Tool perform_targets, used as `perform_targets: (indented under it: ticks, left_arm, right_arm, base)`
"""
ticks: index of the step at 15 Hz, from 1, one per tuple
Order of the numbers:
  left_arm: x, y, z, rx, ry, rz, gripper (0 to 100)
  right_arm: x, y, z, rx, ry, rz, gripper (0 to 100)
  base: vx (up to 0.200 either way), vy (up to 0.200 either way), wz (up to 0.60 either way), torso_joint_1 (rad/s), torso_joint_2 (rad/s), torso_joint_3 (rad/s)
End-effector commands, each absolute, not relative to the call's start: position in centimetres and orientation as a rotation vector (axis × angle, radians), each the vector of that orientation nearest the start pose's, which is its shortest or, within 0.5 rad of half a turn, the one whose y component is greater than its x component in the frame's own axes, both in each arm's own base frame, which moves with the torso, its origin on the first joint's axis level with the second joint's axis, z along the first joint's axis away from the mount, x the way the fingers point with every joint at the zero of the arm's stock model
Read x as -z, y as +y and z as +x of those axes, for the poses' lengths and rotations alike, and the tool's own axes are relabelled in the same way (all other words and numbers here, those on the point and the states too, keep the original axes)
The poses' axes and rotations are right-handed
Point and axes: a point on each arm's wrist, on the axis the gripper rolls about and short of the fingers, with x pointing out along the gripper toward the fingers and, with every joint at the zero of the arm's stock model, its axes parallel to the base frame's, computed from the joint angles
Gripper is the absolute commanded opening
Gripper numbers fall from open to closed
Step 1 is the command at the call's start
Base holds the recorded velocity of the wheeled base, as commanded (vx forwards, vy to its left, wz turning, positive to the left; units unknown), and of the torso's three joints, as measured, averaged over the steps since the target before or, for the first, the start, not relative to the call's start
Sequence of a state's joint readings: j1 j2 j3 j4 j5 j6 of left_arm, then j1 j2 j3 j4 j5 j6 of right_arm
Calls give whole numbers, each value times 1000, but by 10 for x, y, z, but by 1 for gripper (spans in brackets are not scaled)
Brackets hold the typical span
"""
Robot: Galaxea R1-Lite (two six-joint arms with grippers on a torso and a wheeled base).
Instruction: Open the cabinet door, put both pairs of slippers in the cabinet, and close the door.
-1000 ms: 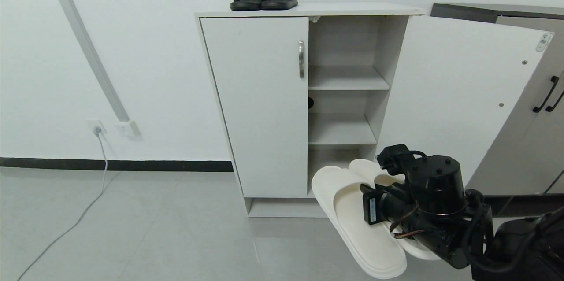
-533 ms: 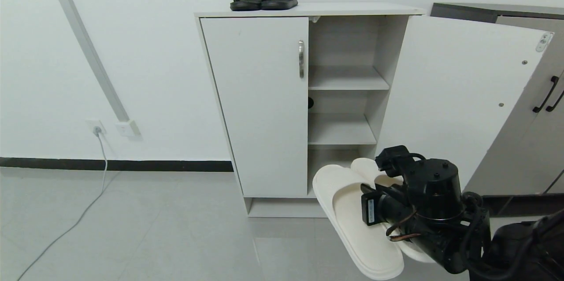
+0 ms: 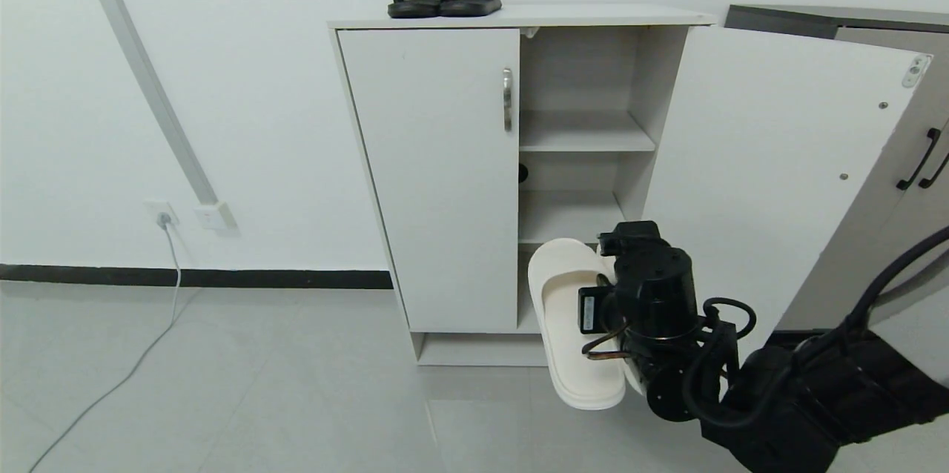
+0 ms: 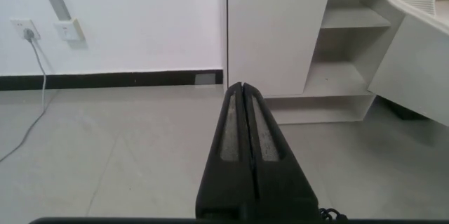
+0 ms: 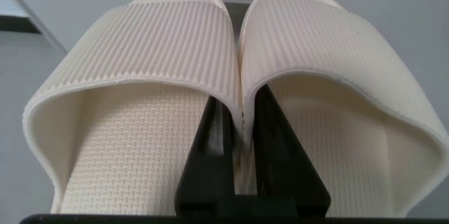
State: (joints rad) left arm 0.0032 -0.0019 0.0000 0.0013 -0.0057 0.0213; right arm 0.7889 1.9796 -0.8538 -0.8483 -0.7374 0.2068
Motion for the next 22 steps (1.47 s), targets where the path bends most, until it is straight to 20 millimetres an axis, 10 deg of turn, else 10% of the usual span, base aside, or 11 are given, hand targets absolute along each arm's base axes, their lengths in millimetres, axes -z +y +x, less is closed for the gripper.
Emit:
perform_targets:
  ticks: [1,22]
  left_arm:
    - [-75,0,-23,3,2,21,0]
    - [-75,0,-23,0,3,28,0]
  right_arm:
    - [-112,250,270,-13,214,1,0]
    - [-88,265,269,-153,245,7,0]
  base:
    - [0,-200,0,7,2,2]
    - [0,-29,0,0,1,1]
